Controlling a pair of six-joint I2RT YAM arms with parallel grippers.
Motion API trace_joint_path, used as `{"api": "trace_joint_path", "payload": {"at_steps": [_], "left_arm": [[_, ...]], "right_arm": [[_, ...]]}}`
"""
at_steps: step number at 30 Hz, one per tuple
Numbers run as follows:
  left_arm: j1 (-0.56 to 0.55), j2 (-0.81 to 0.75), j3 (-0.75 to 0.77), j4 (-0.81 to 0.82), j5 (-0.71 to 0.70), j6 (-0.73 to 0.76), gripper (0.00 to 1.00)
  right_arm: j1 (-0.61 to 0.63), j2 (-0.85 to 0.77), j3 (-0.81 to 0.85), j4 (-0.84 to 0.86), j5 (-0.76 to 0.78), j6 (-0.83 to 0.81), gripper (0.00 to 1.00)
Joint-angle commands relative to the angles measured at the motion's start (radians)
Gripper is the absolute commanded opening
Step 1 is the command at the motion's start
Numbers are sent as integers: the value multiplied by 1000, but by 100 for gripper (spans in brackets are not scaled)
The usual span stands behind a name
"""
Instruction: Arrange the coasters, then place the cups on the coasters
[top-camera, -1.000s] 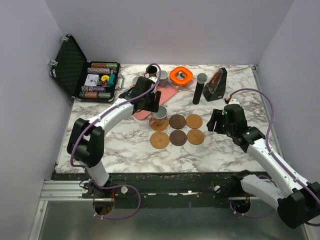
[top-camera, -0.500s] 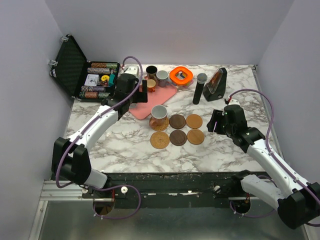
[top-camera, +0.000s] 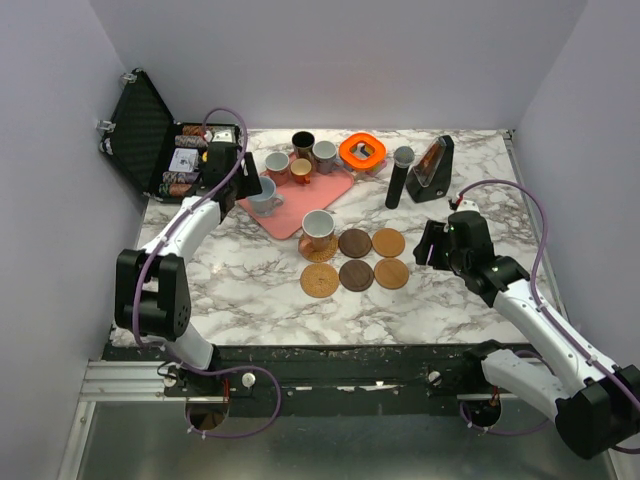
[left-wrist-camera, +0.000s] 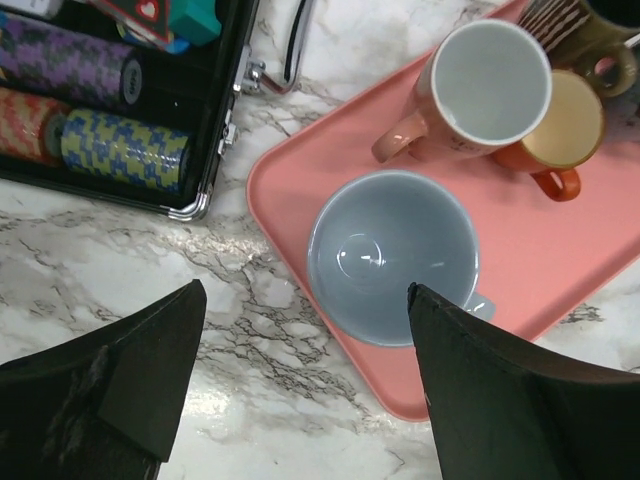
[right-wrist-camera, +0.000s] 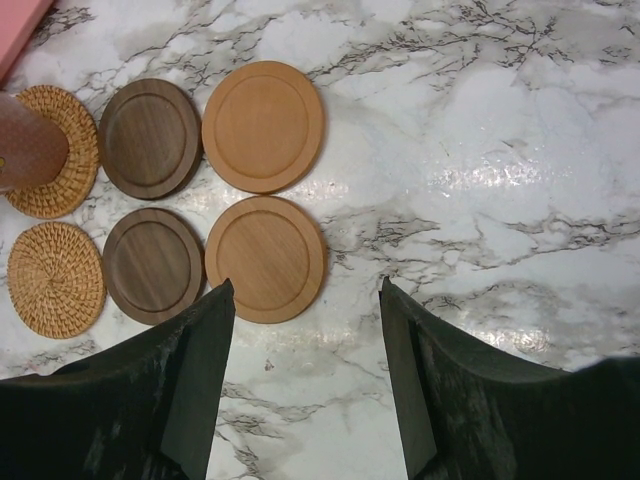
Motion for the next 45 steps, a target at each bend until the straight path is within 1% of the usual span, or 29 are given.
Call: {"api": "trace_joint_path", "payload": {"at_steps": [1, 6, 10, 17, 18, 27, 33, 39, 44, 45], "left_arm": [[29, 65, 40, 7, 72, -45, 87], [56, 123, 59, 7, 112, -51, 77], [56, 172, 89, -1, 169, -57, 69], [58, 201, 106, -18, 183, -51, 48], [58, 204, 109, -22, 207, -51, 46], [56, 218, 122, -44, 209, -35, 22], [58, 209, 125, -48, 212, -19, 0], [56, 148, 123, -41, 209, 24, 0], [58, 24, 103, -42, 190, 69, 0], [56, -5, 99, -42, 164, 78, 0]], "right_arm": [[5, -1, -10, 28, -7, -1, 67], [6, -4, -19, 28, -9, -1, 67], [6, 5, -17, 28, -15, -6, 67], [5, -1, -14, 25, -16, -3, 67], [6, 0, -14, 23, -16, -3, 67], [6, 0, -14, 20, -16, -3, 67], [6, -4, -11, 16, -15, -6, 67], [6, -4, 1, 10, -10, -9, 67], [6, 9, 24, -3, -6, -21, 68], [6, 12, 32, -7, -4, -24, 68]]}}
